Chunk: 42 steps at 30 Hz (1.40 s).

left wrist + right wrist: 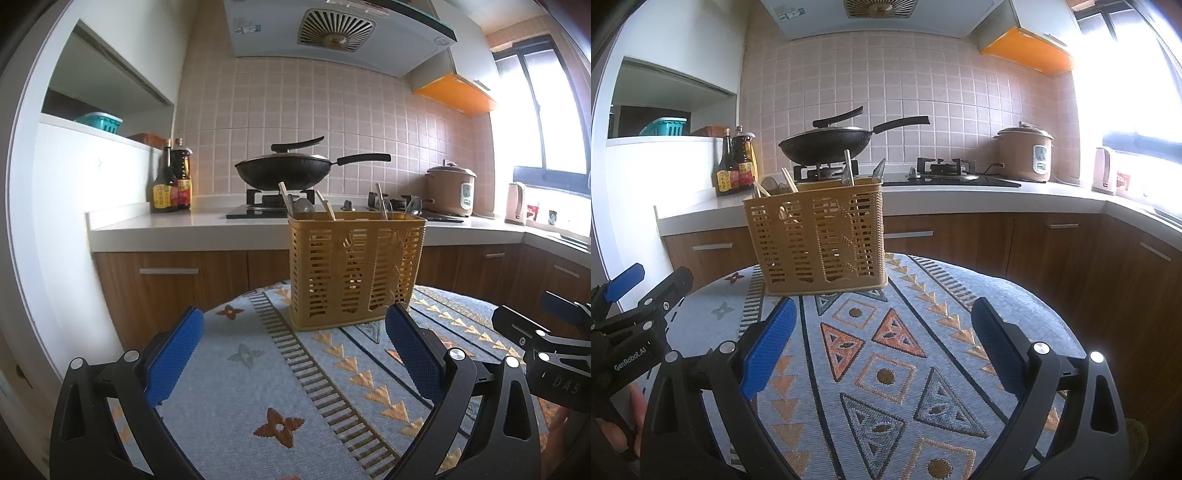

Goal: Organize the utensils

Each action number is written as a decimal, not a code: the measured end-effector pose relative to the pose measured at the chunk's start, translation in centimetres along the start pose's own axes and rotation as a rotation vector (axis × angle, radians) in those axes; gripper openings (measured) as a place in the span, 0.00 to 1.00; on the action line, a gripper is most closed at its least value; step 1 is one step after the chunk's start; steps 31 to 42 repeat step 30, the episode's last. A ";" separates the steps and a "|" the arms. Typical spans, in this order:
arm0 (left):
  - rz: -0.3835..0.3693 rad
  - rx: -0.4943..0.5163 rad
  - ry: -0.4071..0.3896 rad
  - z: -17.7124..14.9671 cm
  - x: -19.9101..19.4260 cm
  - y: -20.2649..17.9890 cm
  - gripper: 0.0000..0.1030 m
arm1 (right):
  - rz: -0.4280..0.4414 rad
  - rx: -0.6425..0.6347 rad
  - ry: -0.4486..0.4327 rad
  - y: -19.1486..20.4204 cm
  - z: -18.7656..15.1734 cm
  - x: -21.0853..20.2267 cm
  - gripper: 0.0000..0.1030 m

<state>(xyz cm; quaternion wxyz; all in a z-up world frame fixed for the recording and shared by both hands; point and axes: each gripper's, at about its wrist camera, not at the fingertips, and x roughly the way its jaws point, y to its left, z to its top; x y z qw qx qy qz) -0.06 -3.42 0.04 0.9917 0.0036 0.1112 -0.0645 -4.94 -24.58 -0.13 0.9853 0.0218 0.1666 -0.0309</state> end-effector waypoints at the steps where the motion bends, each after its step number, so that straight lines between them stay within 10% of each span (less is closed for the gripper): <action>1: 0.000 0.001 0.000 0.0 0.0 0.0 0.93 | 0.003 0.001 0.000 0.0 0.0 0.0 0.88; 42: -0.013 -0.013 -0.004 0.0 0.1 0.3 0.93 | -0.001 -0.001 0.001 0.2 -0.1 -0.1 0.88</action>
